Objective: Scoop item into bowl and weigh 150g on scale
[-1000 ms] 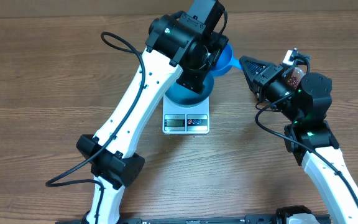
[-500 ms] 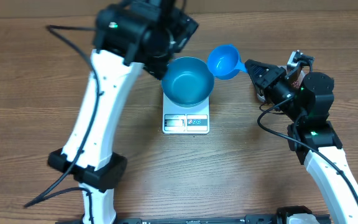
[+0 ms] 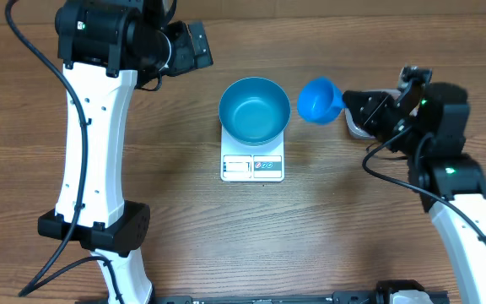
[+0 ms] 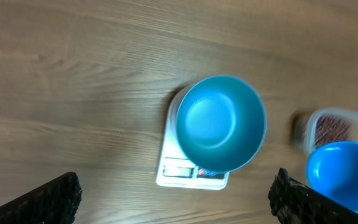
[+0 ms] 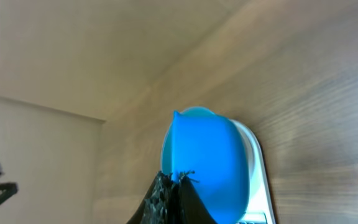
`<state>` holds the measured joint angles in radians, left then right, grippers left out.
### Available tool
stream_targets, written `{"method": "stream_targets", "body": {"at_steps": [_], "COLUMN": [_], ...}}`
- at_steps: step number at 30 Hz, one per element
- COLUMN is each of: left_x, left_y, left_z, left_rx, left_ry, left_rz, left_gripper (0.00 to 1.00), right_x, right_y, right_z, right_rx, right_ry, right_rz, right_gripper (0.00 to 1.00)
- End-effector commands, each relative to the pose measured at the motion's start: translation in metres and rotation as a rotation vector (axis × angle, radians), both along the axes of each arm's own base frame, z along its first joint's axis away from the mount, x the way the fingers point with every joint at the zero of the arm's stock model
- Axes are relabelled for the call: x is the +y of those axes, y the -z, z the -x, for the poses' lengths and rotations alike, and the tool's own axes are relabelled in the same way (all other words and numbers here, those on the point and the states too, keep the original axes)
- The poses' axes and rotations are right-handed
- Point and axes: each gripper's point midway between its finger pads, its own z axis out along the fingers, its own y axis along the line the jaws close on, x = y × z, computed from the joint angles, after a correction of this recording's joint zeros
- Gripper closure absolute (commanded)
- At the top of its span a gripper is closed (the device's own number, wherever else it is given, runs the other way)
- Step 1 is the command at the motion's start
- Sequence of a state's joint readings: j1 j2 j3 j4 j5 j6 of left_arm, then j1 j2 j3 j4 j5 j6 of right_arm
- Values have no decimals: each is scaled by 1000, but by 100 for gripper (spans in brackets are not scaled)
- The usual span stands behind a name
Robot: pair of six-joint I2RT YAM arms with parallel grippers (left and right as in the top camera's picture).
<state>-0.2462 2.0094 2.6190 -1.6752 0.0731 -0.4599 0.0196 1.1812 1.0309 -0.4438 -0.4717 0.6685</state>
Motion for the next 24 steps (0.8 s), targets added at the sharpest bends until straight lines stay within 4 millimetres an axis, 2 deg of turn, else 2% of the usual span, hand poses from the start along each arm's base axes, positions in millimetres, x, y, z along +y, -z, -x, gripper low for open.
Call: {"method": "stream_targets", "body": {"at_steps": [1,3,6,8,10,13,14,18,20,21,22,24], "left_x": [8,9,8,2,-14,-22,-23,-25,-26,-31,-33,-37], "left_y": [-10,-9,-5,-1,7,15,18,18,18,21,24,35], "left_z": [5,4,5,7,13,17,18,16,15,13,14,21], "left_rx": [-67,-75,-75,-70,-57,-31,-22,-14,-20,-37,-38,-13], "left_ry": [184,237,304,381,506,541,546,505,502,564,606,698], "left_rz": [-130,-166,-193,-189,-161,-149,-148,-126,-121,-144,-161,-192], "left_gripper": [0,0,4,9,11,9,0,2,16,51,63,96], "right_x": [-12,-24,-44,-64,-83,-106,-111,-129,-133,-140,-141,-142], "right_y": [-39,-42,-47,-52,-58,-60,-59,-49,-48,-50,-52,-53], "right_z": [6,17,30,42,54,70,74,84,82,75,72,65], "right_rx": [-89,-34,30,86,125,187,203,269,272,262,251,236], "right_ry": [-19,14,80,161,223,295,299,287,272,300,301,305], "right_rz": [162,245,345,429,516,624,661,815,865,901,911,920], "right_gripper": [96,96,96,96,96,96,96,96,96,96,96,96]}}
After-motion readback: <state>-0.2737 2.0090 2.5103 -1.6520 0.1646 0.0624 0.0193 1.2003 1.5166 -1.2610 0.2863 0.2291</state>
